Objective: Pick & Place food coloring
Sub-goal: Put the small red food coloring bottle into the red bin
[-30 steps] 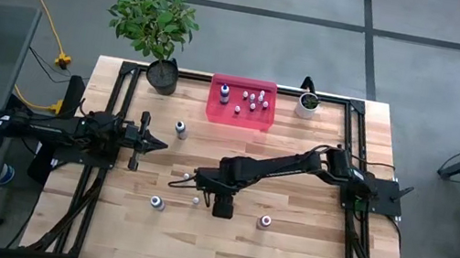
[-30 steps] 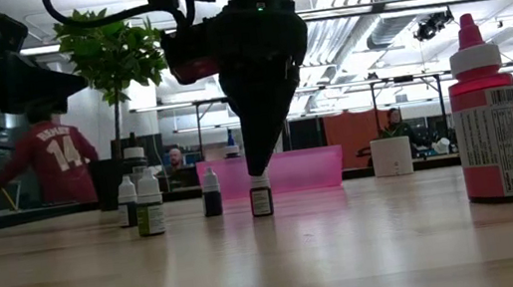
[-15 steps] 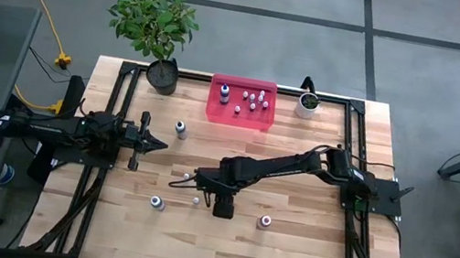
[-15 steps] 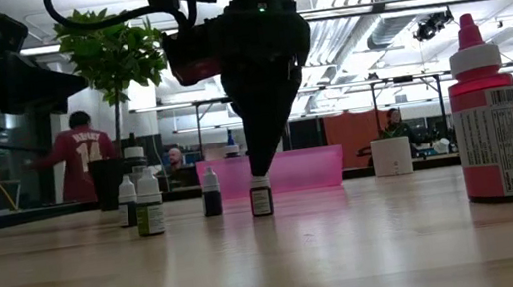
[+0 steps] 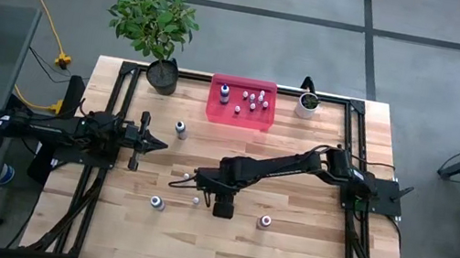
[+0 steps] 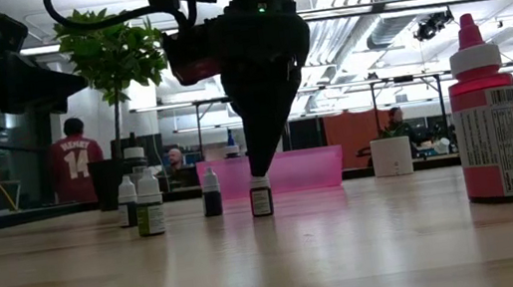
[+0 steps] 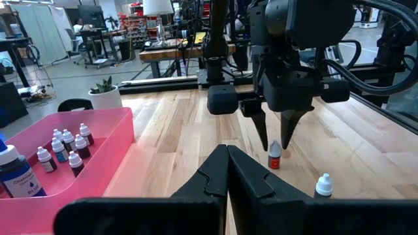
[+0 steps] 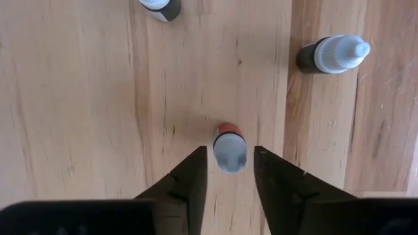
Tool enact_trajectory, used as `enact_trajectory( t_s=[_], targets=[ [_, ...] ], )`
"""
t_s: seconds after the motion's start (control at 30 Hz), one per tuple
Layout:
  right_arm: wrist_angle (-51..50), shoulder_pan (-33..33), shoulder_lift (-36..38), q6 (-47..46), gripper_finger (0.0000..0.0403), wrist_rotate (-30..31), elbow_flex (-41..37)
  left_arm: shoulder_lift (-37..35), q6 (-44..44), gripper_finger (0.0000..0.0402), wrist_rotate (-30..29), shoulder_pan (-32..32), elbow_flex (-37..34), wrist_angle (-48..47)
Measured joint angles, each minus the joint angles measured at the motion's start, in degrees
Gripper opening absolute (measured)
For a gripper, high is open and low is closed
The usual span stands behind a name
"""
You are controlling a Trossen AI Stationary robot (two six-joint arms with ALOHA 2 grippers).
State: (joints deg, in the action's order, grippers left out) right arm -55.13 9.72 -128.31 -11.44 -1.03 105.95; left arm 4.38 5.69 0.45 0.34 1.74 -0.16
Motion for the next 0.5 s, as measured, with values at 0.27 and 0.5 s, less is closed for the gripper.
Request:
enact_trajectory(
  t_s=[0.27,0.5],
  targets=[
    [0.07,0.01,-0.02,0.13,0.0055,-0.97,0.00,0.00,-0.01,0.0000,-0.01,0.01,0.00,0.02],
    [0.11,0.00,-0.01,0.11,0.0042,-1.06,0.00,0.00,-0.01,0.0000,0.00,0.00,0.00,0.00]
  ],
)
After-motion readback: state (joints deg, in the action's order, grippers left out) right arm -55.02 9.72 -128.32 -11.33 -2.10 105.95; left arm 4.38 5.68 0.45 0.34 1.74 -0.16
